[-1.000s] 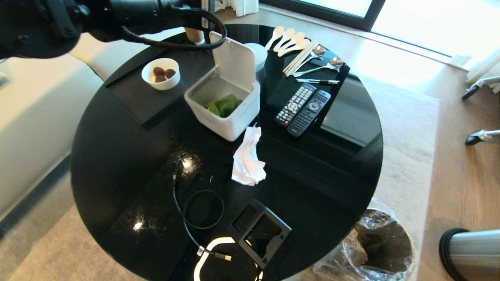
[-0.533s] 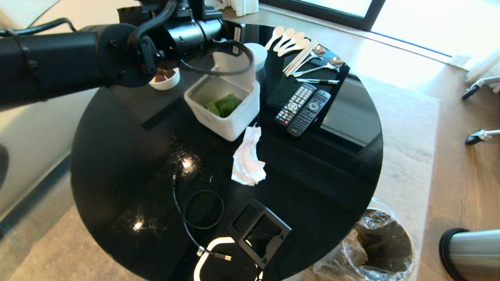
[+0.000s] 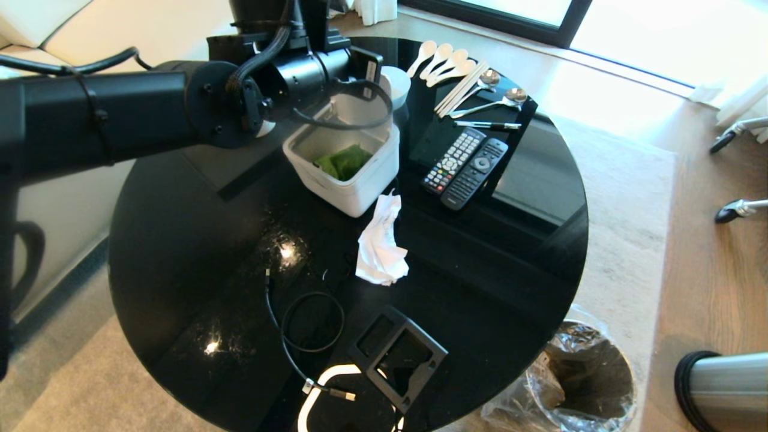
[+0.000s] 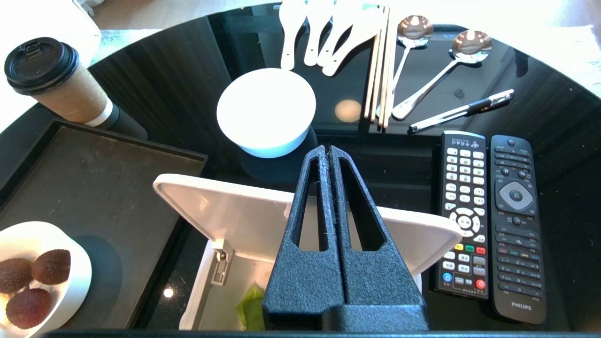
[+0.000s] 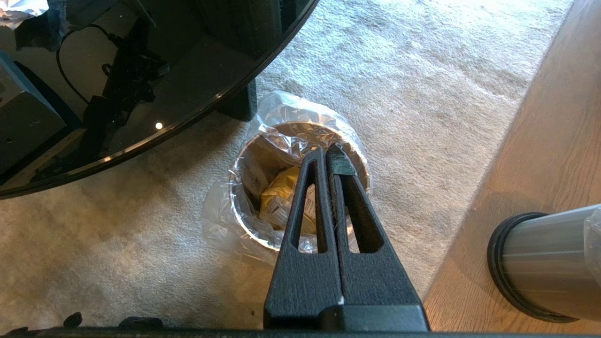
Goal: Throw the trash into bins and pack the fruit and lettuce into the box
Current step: Close the lid of the desktop trash can
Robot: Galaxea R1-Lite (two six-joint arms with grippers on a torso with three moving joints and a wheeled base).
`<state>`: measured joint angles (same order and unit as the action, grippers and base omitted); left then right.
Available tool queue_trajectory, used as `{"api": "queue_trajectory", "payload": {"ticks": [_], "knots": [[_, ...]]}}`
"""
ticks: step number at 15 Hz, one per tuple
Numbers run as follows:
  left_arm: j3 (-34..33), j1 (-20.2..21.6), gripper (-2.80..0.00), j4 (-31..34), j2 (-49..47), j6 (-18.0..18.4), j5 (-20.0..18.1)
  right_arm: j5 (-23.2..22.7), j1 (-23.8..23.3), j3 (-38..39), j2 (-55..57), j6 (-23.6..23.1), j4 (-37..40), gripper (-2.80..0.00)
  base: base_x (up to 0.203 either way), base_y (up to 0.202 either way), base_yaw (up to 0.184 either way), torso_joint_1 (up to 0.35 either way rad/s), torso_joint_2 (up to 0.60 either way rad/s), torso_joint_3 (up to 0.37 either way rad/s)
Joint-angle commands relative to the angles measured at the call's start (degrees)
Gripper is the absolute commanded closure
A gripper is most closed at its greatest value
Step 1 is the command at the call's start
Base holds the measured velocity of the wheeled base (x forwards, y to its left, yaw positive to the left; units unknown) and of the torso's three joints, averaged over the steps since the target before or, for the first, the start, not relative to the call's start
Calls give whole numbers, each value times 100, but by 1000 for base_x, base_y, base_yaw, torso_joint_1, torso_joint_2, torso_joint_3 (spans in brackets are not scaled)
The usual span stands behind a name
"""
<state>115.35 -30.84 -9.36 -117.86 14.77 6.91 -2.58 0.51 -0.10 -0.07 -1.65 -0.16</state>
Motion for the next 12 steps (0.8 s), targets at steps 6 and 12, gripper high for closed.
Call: {"api": "queue_trajectory", "payload": {"ticks": [6, 12], "knots": [[-39, 113, 0, 197, 26, -10, 65, -5, 2, 1, 7, -2, -2, 0, 0, 0, 0, 0, 0, 0], [-91, 105, 0, 647, 211, -18, 65, -5, 2, 1, 7, -2, -2, 0, 0, 0, 0, 0, 0, 0]]}}
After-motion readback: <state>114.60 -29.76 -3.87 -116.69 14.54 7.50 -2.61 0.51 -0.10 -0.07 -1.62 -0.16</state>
